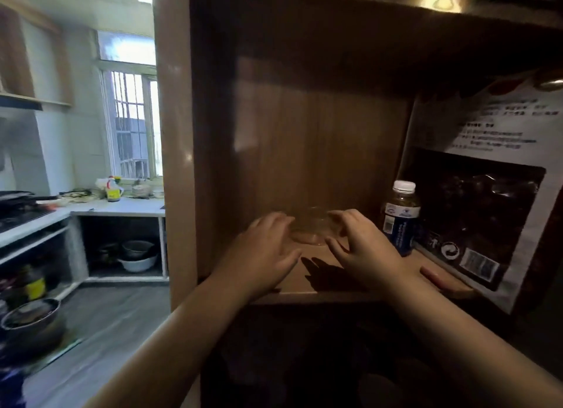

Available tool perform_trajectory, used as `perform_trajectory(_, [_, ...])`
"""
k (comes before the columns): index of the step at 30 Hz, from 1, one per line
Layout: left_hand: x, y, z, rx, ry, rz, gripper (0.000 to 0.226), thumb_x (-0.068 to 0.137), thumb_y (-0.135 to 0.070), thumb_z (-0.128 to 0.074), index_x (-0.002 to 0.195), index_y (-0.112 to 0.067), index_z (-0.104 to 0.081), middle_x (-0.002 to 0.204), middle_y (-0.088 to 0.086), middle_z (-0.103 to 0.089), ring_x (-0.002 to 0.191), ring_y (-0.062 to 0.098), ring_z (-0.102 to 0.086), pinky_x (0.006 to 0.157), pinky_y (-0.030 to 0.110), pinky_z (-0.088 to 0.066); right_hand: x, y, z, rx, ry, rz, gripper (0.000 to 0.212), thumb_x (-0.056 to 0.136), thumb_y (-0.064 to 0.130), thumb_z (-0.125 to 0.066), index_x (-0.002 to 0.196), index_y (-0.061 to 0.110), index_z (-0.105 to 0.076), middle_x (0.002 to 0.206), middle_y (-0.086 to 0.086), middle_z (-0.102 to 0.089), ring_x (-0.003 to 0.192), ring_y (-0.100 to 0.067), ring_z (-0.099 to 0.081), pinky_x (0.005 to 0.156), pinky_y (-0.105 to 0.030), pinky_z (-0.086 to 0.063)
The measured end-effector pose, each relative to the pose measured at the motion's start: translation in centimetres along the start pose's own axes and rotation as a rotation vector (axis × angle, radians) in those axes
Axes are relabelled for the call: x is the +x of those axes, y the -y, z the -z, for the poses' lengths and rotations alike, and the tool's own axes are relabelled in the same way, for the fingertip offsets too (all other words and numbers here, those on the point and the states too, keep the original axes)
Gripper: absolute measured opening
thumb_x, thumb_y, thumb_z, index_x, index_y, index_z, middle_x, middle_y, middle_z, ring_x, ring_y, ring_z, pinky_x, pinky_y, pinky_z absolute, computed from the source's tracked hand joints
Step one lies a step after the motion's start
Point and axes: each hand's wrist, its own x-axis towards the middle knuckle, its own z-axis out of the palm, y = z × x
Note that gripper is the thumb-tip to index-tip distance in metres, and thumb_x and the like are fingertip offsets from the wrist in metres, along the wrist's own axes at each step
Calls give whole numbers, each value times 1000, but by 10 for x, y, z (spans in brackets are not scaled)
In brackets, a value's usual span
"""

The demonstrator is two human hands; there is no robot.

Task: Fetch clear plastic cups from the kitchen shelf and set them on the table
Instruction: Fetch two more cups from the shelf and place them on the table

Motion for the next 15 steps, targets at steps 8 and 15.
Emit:
perform_trajectory(8, [31,10,-28,48,28,92,56,89,-41,-51,139,-25,-32,147,-2,-34,132,15,-31,104,37,-36,45,-32,-25,63,98,40,45,85,30,-57,128,23,-46,124,2,-49,96,-16,-56,79,-32,-50])
perform_trajectory(15, [44,21,-42,34,9,75,48,88,-38,-52,133,-26,-40,139,-5,-42,126,11,-35,96,25,-33,55,-47,-46,53,151,26,46,86,34,-53,131,24,-44,128,2,-48,102,-18,-56,78,-28,-47])
